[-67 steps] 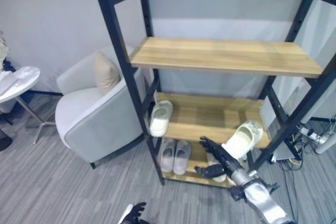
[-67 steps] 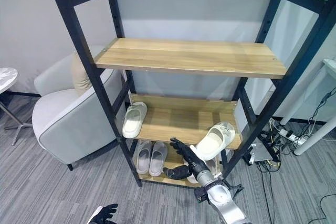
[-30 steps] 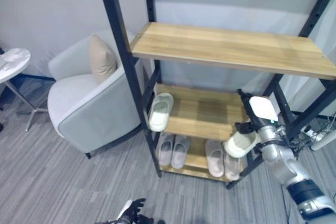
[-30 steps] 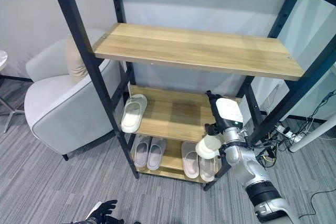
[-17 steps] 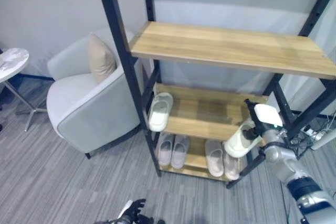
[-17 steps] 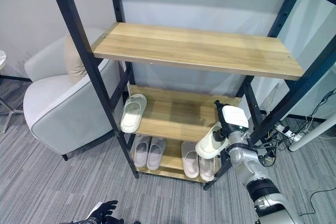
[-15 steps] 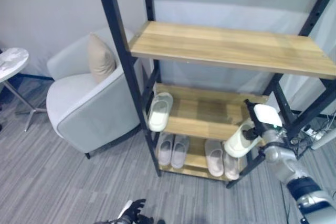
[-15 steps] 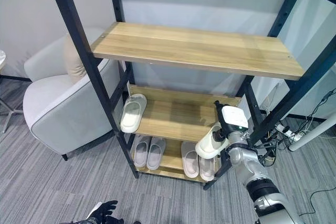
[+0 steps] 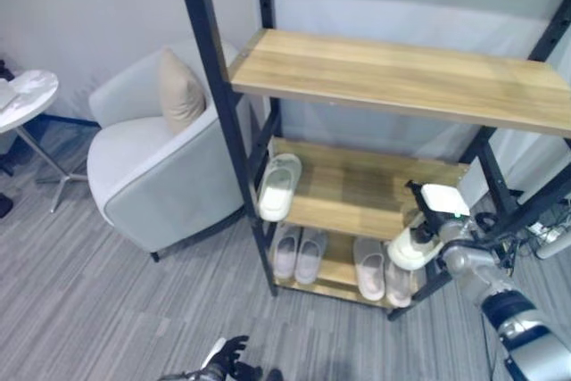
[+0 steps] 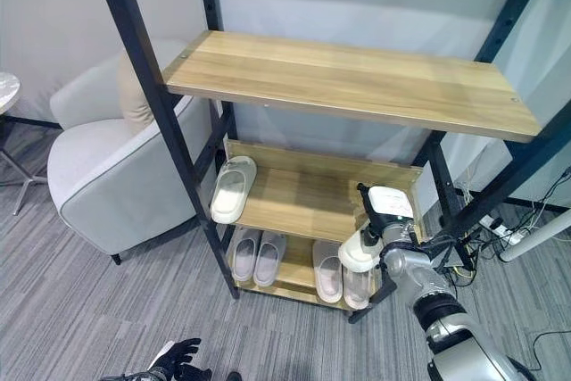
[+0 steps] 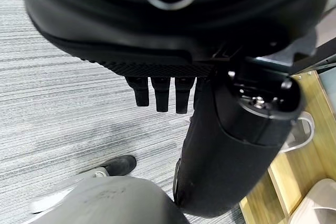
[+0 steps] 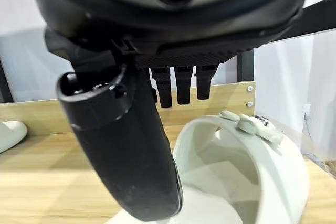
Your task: Arrange the slippers neatly on the shoe rack.
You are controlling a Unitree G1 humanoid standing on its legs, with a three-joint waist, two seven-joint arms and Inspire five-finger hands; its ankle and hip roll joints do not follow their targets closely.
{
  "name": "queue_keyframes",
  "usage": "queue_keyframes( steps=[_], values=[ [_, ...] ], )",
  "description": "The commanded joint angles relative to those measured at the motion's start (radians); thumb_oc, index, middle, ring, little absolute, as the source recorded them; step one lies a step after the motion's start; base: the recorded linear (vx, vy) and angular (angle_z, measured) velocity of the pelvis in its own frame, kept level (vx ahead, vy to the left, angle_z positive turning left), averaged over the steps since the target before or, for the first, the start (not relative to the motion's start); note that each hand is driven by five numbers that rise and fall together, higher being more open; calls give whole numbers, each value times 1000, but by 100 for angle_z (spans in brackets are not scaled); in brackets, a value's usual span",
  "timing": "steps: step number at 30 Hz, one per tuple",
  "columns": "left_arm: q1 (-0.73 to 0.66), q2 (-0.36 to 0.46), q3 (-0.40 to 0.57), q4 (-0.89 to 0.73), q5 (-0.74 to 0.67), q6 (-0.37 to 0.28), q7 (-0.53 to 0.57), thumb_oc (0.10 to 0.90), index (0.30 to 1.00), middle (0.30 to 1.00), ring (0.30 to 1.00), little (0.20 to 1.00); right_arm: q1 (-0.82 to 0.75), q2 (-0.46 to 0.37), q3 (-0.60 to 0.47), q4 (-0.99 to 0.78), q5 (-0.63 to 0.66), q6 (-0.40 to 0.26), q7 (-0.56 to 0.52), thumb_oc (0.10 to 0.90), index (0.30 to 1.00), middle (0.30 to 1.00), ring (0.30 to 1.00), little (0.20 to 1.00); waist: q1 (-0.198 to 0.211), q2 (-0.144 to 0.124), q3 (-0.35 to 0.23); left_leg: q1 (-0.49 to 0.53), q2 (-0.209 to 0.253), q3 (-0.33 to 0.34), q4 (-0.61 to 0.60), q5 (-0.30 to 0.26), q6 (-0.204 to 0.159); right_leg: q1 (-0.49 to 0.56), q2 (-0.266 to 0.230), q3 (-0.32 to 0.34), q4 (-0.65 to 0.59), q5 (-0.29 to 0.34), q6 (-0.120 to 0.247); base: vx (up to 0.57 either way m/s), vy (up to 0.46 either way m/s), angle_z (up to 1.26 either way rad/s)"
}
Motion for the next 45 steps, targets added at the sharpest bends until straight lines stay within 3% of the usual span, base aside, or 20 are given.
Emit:
queue_keyframes(
  steps=[1,4,6,16,18,19,20,21,36,45],
  values=[
    [40,-81,-94,96,-21,-7,-3,800,900,900,900,900,-156,-69,2,38,-25,7,-56,756,834,834,834,834,28,-27,-43,-4,10,54,-7,-50,-35,19,-63,18,0,-42,112,0,0,0],
    [44,-80,-89,101,-24,-5,2,800,900,900,900,900,-166,-76,5,59,-20,9,-56,755,832,832,832,832,28,-28,-43,-6,8,52,-7,-50,-35,18,-66,13,0,-40,114,0,0,0],
    [45,-81,-88,103,-25,-6,2,800,900,900,900,900,-167,-83,6,71,-17,9,-56,800,900,900,900,900,28,-28,-44,-8,8,52,-7,-49,-36,17,-67,11,0,-39,115,0,0,0],
    [39,-85,-84,107,-35,-5,4,800,900,900,900,900,-158,-123,-10,69,-13,17,-61,800,900,900,900,900,18,-29,-43,-14,5,54,-7,-50,-38,13,-74,7,0,-36,117,0,0,0],
    [40,-86,-84,107,-35,-5,4,800,900,900,900,900,-154,-131,-10,69,-18,19,-59,725,787,787,787,787,15,-29,-42,-12,5,56,-7,-51,-37,12,-75,8,0,-36,117,0,0,0],
    [41,-87,-84,107,-37,-5,3,800,900,900,900,900,-152,-133,-11,68,-19,20,-56,530,495,495,495,495,14,-28,-42,-12,5,57,-7,-51,-37,12,-76,8,0,-36,118,0,0,0],
    [41,-88,-83,107,-39,-5,3,800,900,900,900,900,-151,-135,-11,69,-18,21,-54,416,324,324,324,324,12,-27,-41,-12,5,59,-7,-52,-37,12,-76,9,0,-36,118,0,0,0],
    [41,-88,-83,107,-39,-5,3,800,900,900,900,900,-151,-135,-11,68,-18,21,-54,400,300,300,300,300,13,-27,-41,-12,5,59,-7,-52,-37,12,-76,9,0,-35,118,0,0,0],
    [49,-91,-58,113,-55,2,3,800,900,900,900,900,-107,-138,-74,-68,-4,17,-43,400,300,300,300,300,2,-23,-43,-4,5,66,-7,-57,-36,16,-77,7,0,-37,116,0,0,0],
    [49,-83,-60,107,-57,-1,2,800,900,900,900,900,-134,-103,-69,-88,14,3,-53,400,300,300,300,300,26,-35,-37,-3,7,59,-7,-58,-36,22,-77,-2,0,-37,115,-2,0,2]
  ],
)
